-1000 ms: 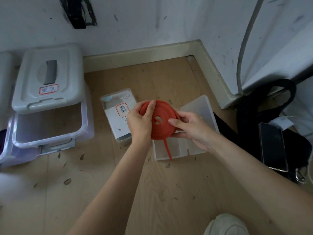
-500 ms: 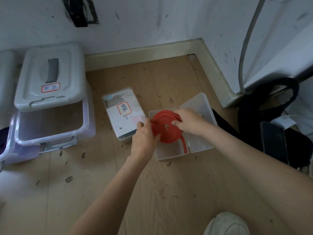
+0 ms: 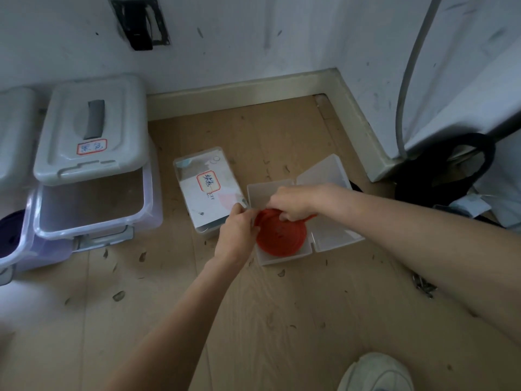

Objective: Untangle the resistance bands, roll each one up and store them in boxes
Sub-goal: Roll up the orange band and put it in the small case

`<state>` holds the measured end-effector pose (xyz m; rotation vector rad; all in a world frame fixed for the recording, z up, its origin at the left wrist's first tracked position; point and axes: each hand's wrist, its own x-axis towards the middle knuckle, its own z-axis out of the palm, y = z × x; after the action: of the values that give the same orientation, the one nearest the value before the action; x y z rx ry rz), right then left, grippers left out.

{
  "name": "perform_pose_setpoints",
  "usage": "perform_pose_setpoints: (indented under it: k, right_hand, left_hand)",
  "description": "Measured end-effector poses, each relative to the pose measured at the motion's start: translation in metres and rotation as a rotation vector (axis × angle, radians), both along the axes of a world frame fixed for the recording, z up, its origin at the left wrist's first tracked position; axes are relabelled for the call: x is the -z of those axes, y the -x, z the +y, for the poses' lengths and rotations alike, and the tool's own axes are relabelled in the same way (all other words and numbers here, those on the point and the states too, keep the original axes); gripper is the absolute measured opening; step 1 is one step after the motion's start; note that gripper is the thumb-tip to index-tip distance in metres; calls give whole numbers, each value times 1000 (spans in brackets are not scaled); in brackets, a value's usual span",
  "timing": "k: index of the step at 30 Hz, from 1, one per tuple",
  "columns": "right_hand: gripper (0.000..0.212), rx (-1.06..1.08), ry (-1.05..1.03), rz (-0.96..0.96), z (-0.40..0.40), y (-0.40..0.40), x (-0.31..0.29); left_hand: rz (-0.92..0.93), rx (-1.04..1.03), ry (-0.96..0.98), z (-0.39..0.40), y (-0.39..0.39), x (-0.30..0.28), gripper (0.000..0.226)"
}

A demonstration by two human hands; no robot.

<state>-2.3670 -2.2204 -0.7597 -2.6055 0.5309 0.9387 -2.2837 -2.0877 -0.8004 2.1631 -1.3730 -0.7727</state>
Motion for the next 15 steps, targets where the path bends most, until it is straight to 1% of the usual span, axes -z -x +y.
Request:
perform_pose_setpoints:
  k: [2,5,6,8,11,13,15]
  right_hand:
    - [18,-13,-22,-11,-4,2,2]
    - [18,-18,-10,-18,-3,3,9]
    - [17,-3,-9,-19,-3,4,11]
    - [23,29,-16,-24,-3,4,12]
    - [36,33,-53,-42,-8,7,14]
    - [35,-41,11,-49,-12,12,20]
    - [30,-121,106,-68,-12,20,28]
  left_hand:
    - [-91,85,-8,-2,1,2,36]
    - [-472,223,-51,-6,6,7,52]
    - [-551,239,-77,-8,7,7,59]
    - [-629,263,-146,-13,7,8,66]
    - [-697,282,-242,-22,5,7,65]
    - [-676,258,-285,-26,5,7,63]
    - [-677,245,-302,-27,8,8,52]
